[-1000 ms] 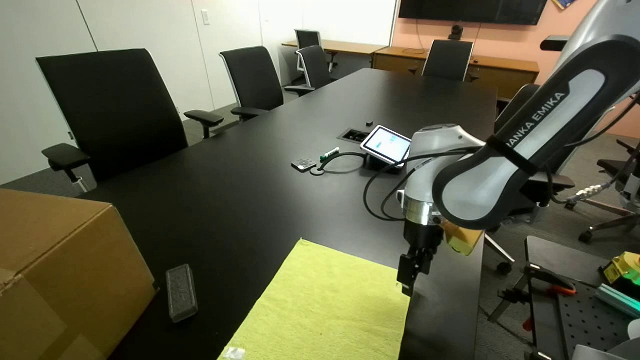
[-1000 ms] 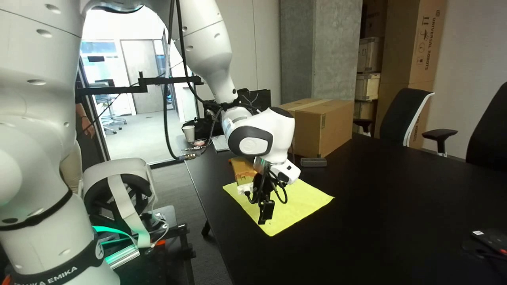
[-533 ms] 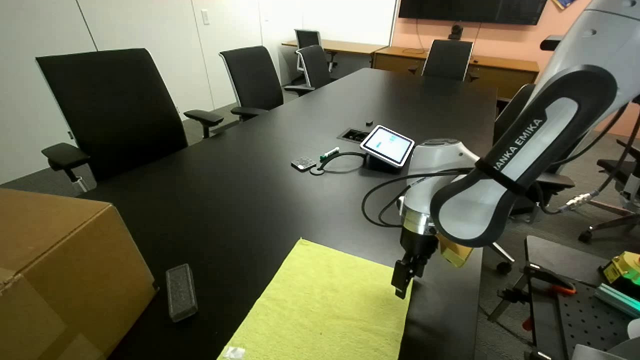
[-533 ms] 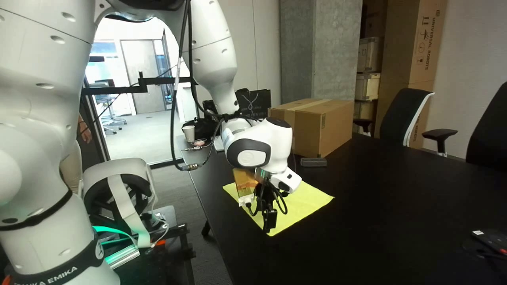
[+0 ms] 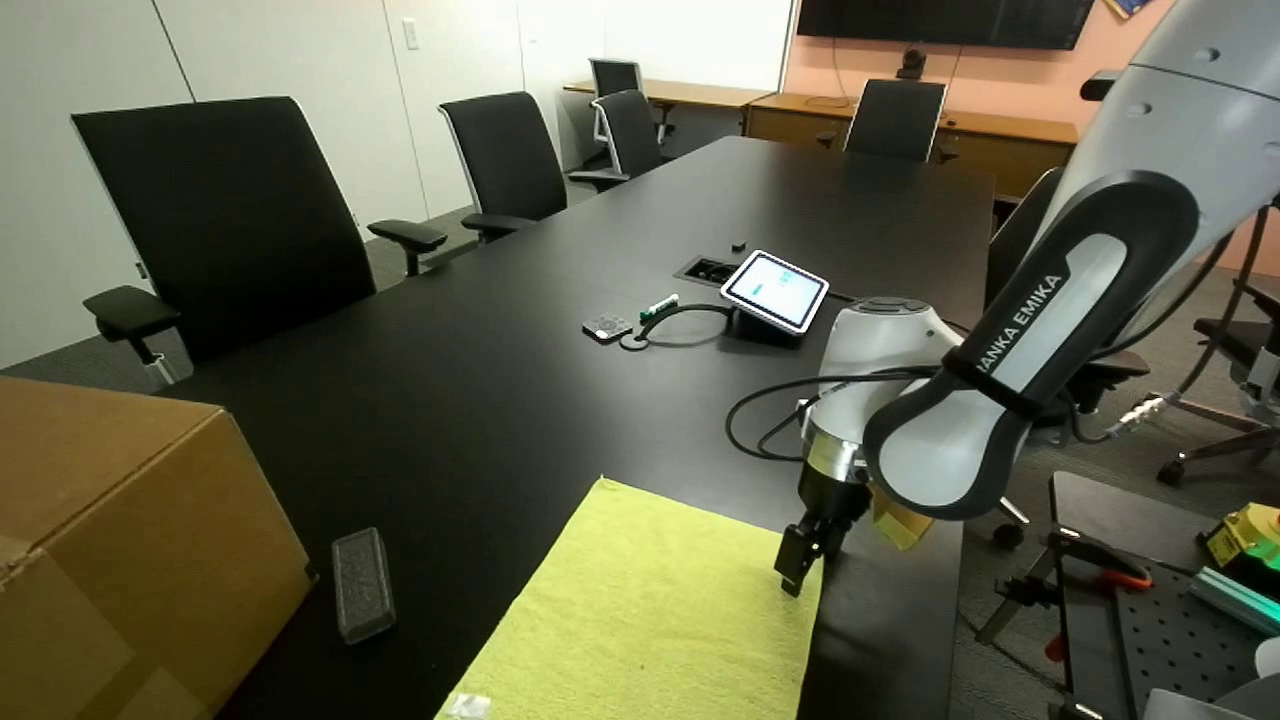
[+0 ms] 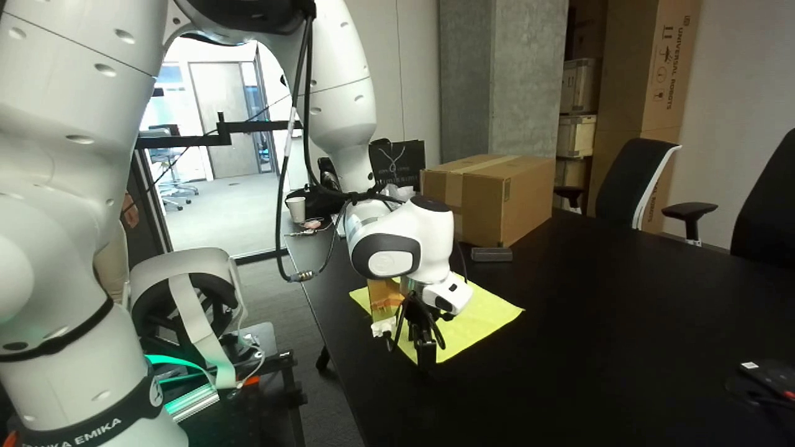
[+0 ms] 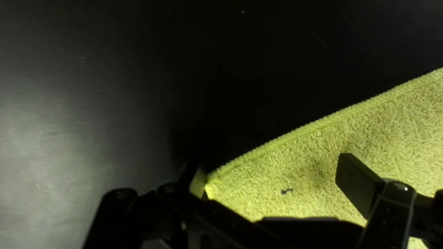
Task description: Fold the towel on the table in half.
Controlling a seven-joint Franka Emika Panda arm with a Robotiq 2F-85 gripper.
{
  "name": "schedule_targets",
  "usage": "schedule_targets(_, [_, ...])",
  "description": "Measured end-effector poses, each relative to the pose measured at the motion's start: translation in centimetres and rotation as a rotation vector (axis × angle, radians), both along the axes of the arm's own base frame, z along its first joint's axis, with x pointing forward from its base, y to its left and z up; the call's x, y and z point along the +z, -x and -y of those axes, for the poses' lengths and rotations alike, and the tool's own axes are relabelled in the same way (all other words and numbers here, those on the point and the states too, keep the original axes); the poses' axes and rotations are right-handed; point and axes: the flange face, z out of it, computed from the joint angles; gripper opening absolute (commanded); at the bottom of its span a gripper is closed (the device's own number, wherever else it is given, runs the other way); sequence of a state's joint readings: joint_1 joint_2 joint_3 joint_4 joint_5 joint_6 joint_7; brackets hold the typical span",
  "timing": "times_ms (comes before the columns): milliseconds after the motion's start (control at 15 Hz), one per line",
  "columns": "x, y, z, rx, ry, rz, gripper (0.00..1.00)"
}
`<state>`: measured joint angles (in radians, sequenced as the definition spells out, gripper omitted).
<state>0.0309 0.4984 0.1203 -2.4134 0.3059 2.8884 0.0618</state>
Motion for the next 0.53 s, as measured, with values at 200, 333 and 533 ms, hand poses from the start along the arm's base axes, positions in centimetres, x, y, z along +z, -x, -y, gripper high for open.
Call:
schedule_targets(200, [0.02,0.07,0.11,-0.022,0.005,0.014,0.93])
schedule_targets(333, [0.03,0.06,0.07,-0.024,0.006,0.015,0.75])
schedule_targets(533, [0.11,-0.05,0.0,-0.017,0.008,0.018,0.54])
